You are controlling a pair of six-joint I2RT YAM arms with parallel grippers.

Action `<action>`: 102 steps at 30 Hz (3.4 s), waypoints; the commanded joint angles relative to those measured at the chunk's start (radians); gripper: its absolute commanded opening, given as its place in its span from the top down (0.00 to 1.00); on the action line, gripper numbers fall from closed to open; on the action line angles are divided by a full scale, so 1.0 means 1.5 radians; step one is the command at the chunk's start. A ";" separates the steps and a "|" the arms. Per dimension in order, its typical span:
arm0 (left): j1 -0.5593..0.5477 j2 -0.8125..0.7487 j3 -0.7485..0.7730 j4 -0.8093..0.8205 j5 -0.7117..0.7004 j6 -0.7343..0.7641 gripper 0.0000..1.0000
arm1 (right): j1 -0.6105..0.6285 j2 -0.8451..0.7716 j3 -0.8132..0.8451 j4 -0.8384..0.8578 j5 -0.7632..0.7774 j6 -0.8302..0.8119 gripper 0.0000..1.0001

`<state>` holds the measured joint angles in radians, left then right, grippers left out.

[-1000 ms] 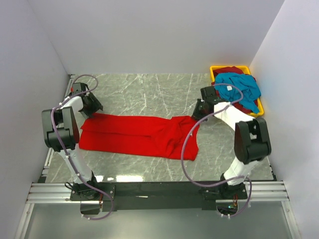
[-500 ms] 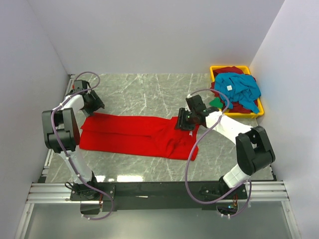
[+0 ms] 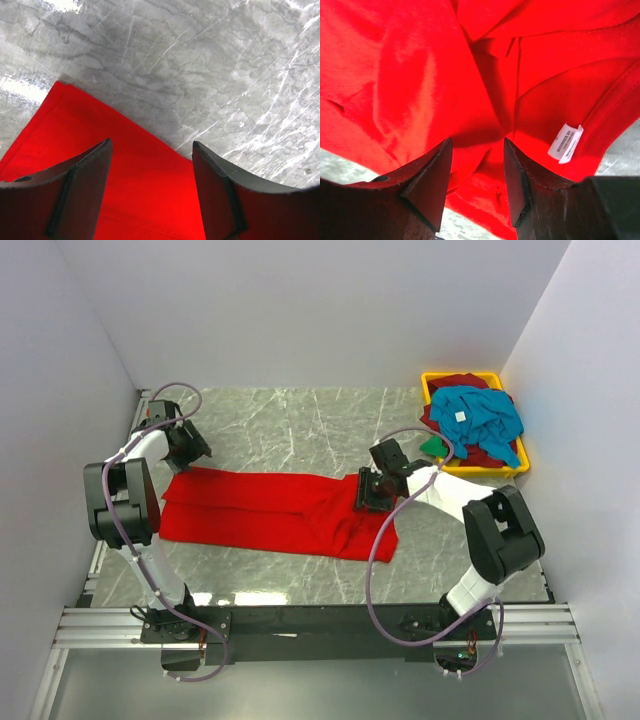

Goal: Fold and stack the t-shirts
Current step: Fold the tshirt

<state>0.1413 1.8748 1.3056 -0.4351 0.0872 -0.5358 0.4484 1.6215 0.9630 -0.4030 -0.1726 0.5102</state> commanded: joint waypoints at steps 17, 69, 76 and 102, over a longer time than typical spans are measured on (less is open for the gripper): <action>-0.002 -0.032 -0.001 -0.008 0.006 0.013 0.29 | -0.005 0.031 0.020 0.030 -0.007 -0.031 0.66; -0.001 -0.022 -0.031 0.019 0.030 0.009 0.30 | -0.004 -0.070 0.065 -0.198 -0.074 0.025 1.00; 0.000 -0.017 -0.031 0.018 0.037 0.013 0.30 | -0.003 -0.109 0.069 -0.254 -0.078 0.058 1.00; 0.000 0.009 -0.008 -0.001 0.044 0.021 0.30 | 0.012 -0.192 -0.039 -0.271 -0.112 0.181 0.92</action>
<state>0.1413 1.8793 1.2629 -0.4351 0.1425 -0.5331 0.4606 1.3483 0.9165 -0.8169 -0.3508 0.7658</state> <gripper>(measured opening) 0.699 0.054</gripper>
